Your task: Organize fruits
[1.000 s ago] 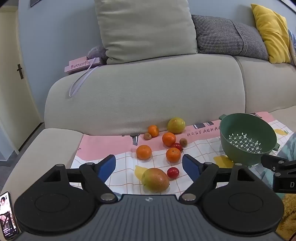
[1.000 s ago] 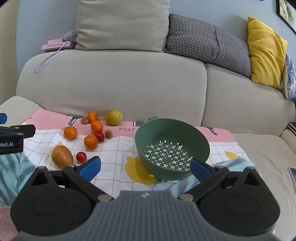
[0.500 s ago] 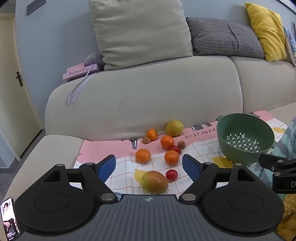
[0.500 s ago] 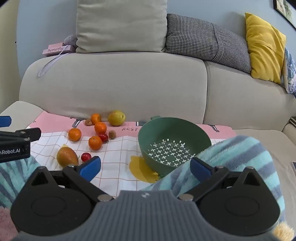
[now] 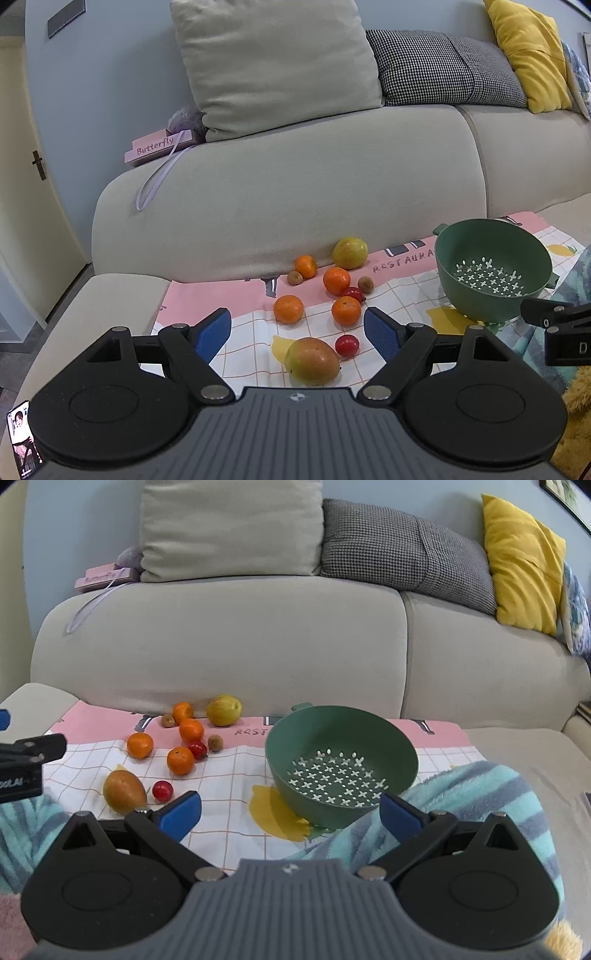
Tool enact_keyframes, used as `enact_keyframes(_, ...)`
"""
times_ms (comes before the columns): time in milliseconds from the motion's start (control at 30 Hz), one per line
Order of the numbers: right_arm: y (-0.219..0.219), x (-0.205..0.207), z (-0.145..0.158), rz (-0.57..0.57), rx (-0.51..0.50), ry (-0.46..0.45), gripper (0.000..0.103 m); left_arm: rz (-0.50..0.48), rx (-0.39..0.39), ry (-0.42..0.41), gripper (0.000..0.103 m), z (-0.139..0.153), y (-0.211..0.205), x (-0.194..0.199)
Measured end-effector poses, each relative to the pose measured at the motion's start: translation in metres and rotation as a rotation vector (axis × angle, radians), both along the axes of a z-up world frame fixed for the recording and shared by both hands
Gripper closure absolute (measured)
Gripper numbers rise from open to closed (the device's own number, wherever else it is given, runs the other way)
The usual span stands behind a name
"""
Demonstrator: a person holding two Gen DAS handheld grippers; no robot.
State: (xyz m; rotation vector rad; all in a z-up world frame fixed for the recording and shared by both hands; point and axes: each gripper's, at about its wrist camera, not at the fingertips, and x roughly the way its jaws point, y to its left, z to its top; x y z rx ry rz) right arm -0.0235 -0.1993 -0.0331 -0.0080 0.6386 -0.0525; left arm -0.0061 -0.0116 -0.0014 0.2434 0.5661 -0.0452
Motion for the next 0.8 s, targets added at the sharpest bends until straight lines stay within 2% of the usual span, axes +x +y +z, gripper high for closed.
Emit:
enact_keyframes(300, 0.006, 0.000, -0.001, 0.057, -0.008, -0.036, 0.004, 0.002, 0.010, 0.004, 0.007, -0.003, -0.002, 0.004)
enact_keyframes(800, 0.009, 0.004, -0.004, 0.067, -0.018, -0.021, 0.004, 0.008, 0.007, 0.029, 0.007, -0.008, 0.001, 0.007)
